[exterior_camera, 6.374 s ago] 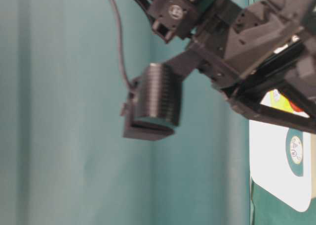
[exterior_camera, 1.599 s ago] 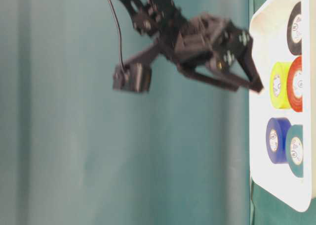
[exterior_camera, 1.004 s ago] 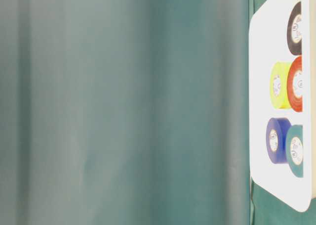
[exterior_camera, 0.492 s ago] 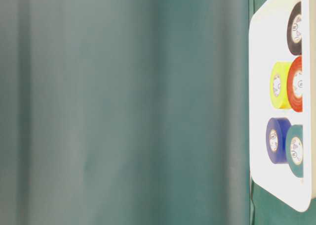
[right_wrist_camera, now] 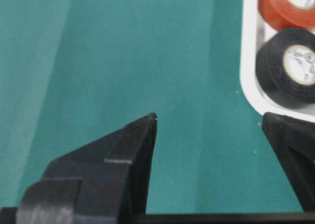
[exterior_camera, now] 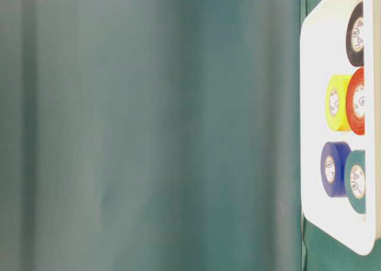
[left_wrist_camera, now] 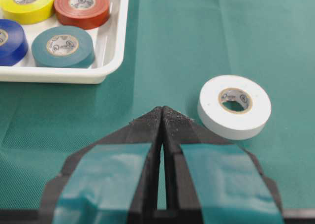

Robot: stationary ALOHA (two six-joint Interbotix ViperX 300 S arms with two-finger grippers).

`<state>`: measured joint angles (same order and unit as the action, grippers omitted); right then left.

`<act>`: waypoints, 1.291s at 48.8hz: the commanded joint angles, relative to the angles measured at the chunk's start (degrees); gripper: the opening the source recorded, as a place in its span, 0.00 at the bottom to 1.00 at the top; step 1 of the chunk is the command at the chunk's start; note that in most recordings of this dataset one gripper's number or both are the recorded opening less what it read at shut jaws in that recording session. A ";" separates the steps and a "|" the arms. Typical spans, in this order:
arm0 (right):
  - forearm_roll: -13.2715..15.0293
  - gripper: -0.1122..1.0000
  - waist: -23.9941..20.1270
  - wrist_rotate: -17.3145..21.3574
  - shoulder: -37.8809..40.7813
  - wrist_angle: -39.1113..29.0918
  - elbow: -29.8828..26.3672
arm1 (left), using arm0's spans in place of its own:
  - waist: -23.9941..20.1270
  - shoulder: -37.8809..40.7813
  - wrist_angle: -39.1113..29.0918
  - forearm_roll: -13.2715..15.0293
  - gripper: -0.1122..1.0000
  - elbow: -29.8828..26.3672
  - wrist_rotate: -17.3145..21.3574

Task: Put the tape into the white case with the right arm.
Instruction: 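Withdraw the right gripper to the right edge, then move the right gripper toward the white tape roll at front left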

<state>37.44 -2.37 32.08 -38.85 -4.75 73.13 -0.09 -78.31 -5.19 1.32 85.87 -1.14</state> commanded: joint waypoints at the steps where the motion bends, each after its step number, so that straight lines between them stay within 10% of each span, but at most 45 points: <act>1: -0.26 0.66 -0.18 0.09 -0.09 0.18 -0.62 | -0.09 0.53 0.44 0.09 0.10 -0.62 0.00; 28: -0.26 0.66 -2.29 0.00 7.38 0.53 -6.33 | -0.09 0.53 0.44 0.09 0.10 -0.62 0.00; 63: -0.26 0.66 -7.21 -0.18 39.46 0.09 -38.06 | -0.09 0.53 0.53 0.00 0.10 -0.62 0.00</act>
<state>37.35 -8.79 31.99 -0.79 -4.83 39.20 -0.09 -78.31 -5.19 1.23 85.87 -1.23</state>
